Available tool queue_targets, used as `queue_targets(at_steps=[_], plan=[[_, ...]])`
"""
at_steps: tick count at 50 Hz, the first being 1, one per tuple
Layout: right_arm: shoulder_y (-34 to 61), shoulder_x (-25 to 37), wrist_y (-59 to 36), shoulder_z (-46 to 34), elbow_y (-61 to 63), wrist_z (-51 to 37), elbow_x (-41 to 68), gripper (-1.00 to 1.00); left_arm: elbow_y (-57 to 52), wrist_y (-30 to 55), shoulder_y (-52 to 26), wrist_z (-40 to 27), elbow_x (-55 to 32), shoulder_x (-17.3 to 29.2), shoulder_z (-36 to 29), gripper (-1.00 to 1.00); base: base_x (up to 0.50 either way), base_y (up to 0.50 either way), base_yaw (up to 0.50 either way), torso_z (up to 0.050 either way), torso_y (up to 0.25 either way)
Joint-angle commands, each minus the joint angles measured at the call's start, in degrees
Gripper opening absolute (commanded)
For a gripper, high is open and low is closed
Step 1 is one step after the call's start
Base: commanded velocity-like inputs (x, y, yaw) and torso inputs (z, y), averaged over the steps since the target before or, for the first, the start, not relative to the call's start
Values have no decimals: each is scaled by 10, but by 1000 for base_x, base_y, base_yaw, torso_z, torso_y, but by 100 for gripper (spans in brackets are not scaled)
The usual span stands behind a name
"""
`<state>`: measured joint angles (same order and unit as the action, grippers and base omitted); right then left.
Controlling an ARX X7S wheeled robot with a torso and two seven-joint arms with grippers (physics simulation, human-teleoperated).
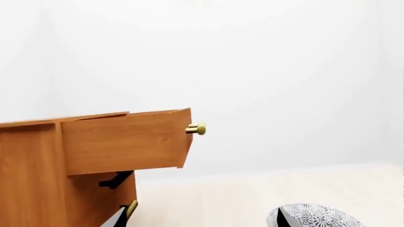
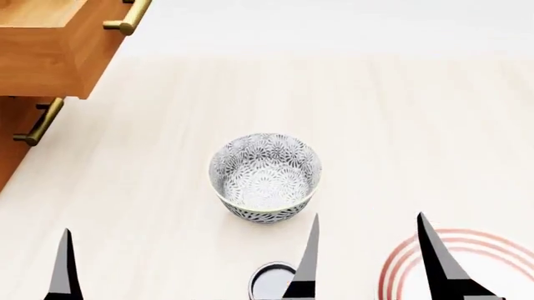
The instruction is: Put the bowl on the plate.
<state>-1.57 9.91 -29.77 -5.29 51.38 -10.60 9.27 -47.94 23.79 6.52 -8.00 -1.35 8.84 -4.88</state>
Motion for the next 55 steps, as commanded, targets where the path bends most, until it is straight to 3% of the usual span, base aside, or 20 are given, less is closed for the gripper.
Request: queue_targets(at_steps=[1, 36, 55], plan=[[-1, -4, 0, 10, -1, 6, 1, 100, -5, 11, -6, 9, -18, -5, 14, 100, 0, 0, 0, 16, 0], [-1, 10, 4, 7, -3, -9, 21, 100, -23, 55, -15, 8, -96, 4, 31, 100, 0, 0, 0, 49, -2], [0, 16, -1, 6, -1, -18, 32, 100, -23, 29, -5, 5, -85, 20, 12, 100, 0, 0, 0, 32, -229]])
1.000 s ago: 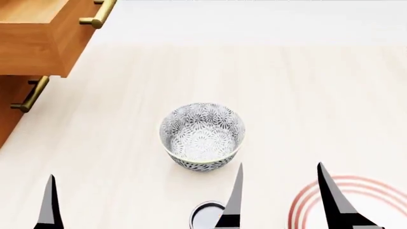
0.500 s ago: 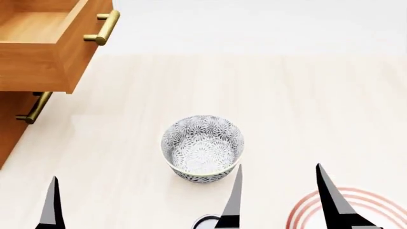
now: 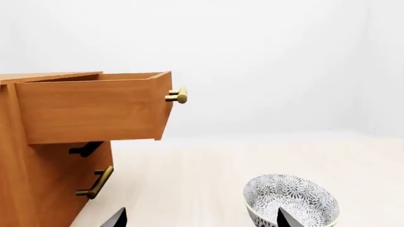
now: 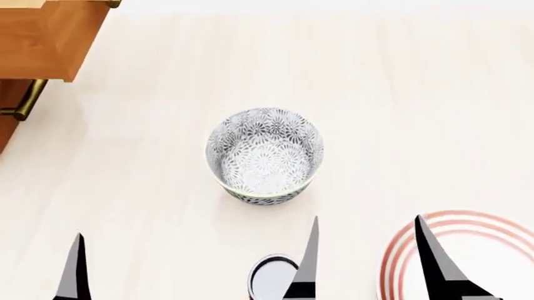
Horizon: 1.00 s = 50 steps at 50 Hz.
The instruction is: Put the bowl on the plate.
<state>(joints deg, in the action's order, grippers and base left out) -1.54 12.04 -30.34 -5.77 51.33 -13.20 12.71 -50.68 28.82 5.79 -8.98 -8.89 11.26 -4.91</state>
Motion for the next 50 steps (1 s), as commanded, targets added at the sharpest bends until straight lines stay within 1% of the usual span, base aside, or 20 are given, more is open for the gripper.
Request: queue_targets(at_steps=[1, 8, 11, 12, 14, 16, 19, 23, 28, 36, 41, 50], plan=[[0, -5, 3, 11, 0, 7, -2, 100, 4, -21, 3, 14, -10, -4, 11, 100, 0, 0, 0, 30, -240], [4, -3, 0, 10, -1, 5, 5, 100, 6, -20, 1, 9, -10, -1, 10, 100, 0, 0, 0, 30, -241], [12, -12, -5, 34, -4, 4, 34, 100, 13, 5, -7, 15, -31, 0, 12, 100, 0, 0, 0, 30, -240], [34, -18, -32, 55, -7, 7, 76, 100, 15, 2, -6, 12, -14, 5, 0, 100, 0, 0, 0, 0, 0], [65, -21, -58, 73, -13, 6, 109, 100, 17, 4, -5, 15, -13, 7, -10, 100, 0, 0, 0, 0, 0], [111, -21, -106, 87, -30, -1, 142, 100, 14, 3, -4, 13, -10, 8, -15, 100, 0, 0, 0, 0, 0], [154, -25, -139, 105, -48, -6, 176, 100, 13, 5, -5, 12, -13, 9, -14, 100, 0, 0, 0, 0, 0], [231, -44, -201, 150, -99, -28, 245, 100, 10, 8, -7, 10, -16, 11, -10, 100, 0, 0, 0, 0, 0], [300, -48, -260, 168, -149, -49, 290, 100, 8, 13, -10, 7, -21, 13, -7, 100, 0, 0, 0, 0, 0], [375, -54, -299, 175, -218, -65, 318, 100, 5, 16, -14, 3, -32, 14, 3, 100, 0, 0, 0, 0, 0], [418, -46, -312, 152, -283, -56, 312, 100, 8, 9, -12, 3, -36, 15, 6, 100, 0, 0, 0, 0, 0], [494, -56, -325, 142, -406, -62, 306, 100, 6, 5, -10, 2, -42, 19, 9, 100, 0, 0, 0, 0, 0]])
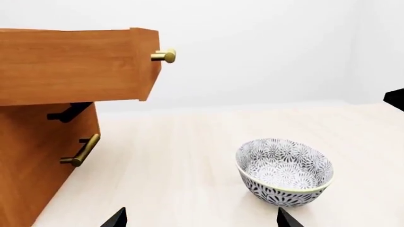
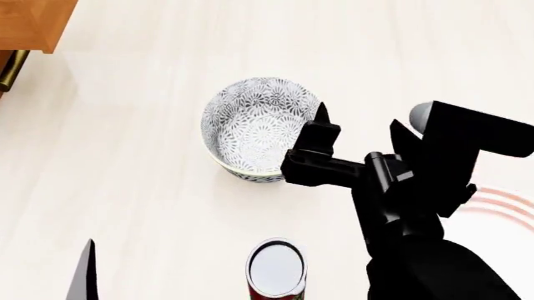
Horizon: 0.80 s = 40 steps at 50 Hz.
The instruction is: Put the bowl on the plate.
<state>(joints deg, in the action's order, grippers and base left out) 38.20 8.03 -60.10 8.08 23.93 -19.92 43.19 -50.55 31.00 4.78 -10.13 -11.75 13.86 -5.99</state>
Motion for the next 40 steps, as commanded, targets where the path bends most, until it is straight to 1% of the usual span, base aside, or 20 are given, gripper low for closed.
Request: queue_targets(at_steps=[1, 2, 9, 19, 27, 33, 40], plan=[[102, -16, -25, 2, -144, 7, 0, 100, 5, -17, 0, 13, -14, -6, 20, 100, 0, 0, 0, 0, 0], [116, -16, -26, 0, -175, 5, -6, 100, 3, -17, 0, 13, -15, -6, 20, 100, 0, 0, 0, 0, 0], [154, -20, -11, -9, -263, 8, -22, 100, 3, -17, -1, 11, -22, -4, 26, 100, 0, 0, 0, 0, 0], [184, -33, 7, -8, -353, 5, -28, 100, -6, -11, -1, 7, -33, -1, 33, 100, 0, 0, 0, 0, 0], [210, -46, -7, 26, -430, -44, -20, 100, -10, -8, -2, 3, -37, 2, 32, 100, 0, 0, 0, 0, 0], [219, -50, -6, 41, -455, -65, -12, 100, -6, -14, 0, 2, -38, 4, 31, 100, 0, 0, 0, 0, 0], [228, -50, 20, 33, -488, -57, -15, 100, -3, -17, 0, -1, -37, 5, 28, 100, 0, 0, 0, 0, 0]])
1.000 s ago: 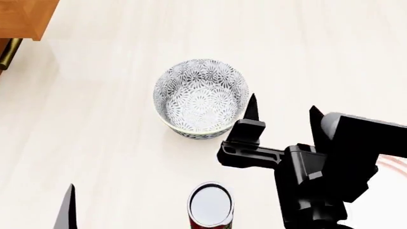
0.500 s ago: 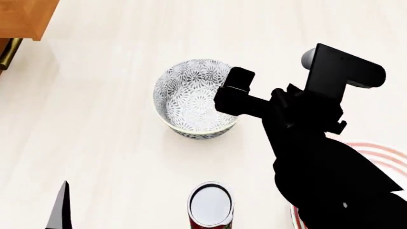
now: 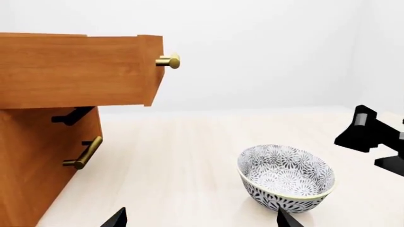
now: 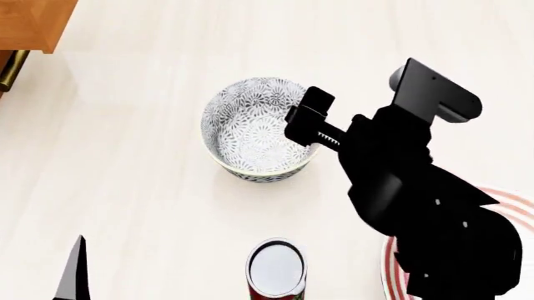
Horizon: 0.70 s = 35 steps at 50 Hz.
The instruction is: Put the bowl on the plate.
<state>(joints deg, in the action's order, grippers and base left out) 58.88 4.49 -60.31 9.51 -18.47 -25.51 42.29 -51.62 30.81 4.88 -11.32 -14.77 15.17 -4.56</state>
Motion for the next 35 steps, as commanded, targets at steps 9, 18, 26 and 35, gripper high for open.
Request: queue_targets(at_steps=[9, 18, 26, 35], plan=[[33, -16, 67, 14, -122, 18, -9, 100, 12, -20, -1, 9, -7, -6, 10, 100, 0, 0, 0, 0, 0], [53, -18, 111, 8, -196, 46, -11, 100, 11, -21, 1, 6, -8, -3, 7, 100, 0, 0, 0, 0, 0], [59, -23, 151, 4, -258, 78, -8, 100, 9, -20, 0, 3, -13, 0, 12, 100, 0, 0, 0, 0, 0], [80, -25, 189, -9, -325, 106, -12, 100, 12, -21, 0, 0, -16, 2, 11, 100, 0, 0, 0, 0, 0]])
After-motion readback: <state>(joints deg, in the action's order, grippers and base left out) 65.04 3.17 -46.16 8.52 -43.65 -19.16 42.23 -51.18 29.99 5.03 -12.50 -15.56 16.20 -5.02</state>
